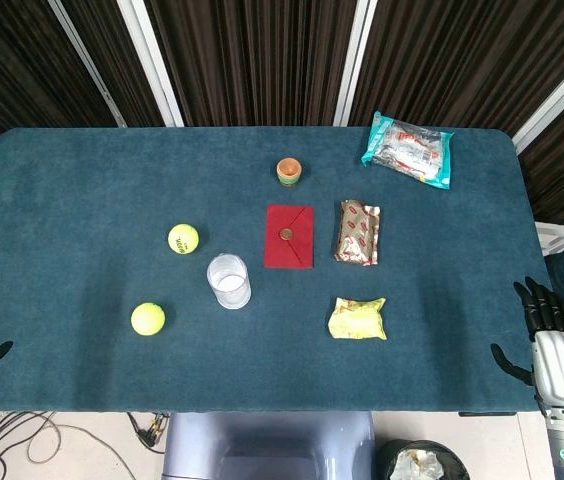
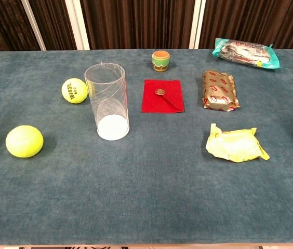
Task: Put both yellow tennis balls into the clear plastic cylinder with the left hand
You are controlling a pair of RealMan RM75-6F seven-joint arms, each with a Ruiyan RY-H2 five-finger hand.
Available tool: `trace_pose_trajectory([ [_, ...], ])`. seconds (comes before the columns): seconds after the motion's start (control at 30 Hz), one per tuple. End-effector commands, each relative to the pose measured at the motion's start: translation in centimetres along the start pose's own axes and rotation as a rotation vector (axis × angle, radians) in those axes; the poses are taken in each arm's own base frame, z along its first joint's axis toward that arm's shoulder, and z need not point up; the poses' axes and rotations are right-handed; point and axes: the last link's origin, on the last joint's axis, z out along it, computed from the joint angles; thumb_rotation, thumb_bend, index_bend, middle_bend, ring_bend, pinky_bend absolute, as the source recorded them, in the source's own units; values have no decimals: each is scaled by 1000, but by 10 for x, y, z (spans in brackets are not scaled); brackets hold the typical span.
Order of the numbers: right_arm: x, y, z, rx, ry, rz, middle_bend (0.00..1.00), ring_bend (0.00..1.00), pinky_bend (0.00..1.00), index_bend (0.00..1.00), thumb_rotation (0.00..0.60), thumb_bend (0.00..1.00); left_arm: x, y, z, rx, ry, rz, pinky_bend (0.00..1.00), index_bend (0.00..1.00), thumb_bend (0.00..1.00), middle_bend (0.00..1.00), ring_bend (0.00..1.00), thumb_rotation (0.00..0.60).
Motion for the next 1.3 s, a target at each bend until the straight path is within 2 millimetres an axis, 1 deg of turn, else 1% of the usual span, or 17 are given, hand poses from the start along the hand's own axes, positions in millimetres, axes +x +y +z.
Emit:
trace_pose_trajectory([
  [0.03,-1,0,0,2,-4,-1,0,45,87,0,600,336,0,0,0,1,0,0,95,152,25,45,0,600],
  [0.57,3,1,-1,-5,11,3,0,45,87,0,600,335,2,1,-2,-10,4,-11,96,152,25,45,0,600],
  [0.67,4,1,-1,-6,17,2,0,45,87,0,600,336,2,3,-2,-25,8,-20,96,152,25,46,0,600],
  [0.8,4,1,-1,-5,13,2,0,45,87,0,600,336,-2,9,2,-63,-10,-19,96,145,25,46,0,600],
  [0.9,3,0,-2,-1,10,1,0,45,87,0,600,336,-6,23,12,-129,-42,-13,109,133,25,45,0,600],
  [1.0,4,-1,-2,-1,13,2,0,45,87,0,600,335,-5,38,25,-191,-67,-12,123,125,25,45,0,600],
  [1.03,5,0,-2,-3,15,2,0,45,87,0,600,336,-5,49,32,-231,-78,-8,124,123,25,45,0,600],
  [1.1,5,0,-2,-5,18,3,0,45,87,0,600,336,-6,57,37,-260,-91,-5,124,121,24,45,0,600],
  [1.2,7,1,-2,-8,27,5,0,45,87,0,600,335,-15,82,51,-343,-176,-1,124,120,12,45,0,600],
  [1.3,9,2,-2,-11,31,8,0,45,87,0,600,335,-25,101,63,-382,-258,18,124,120,7,45,0,600],
])
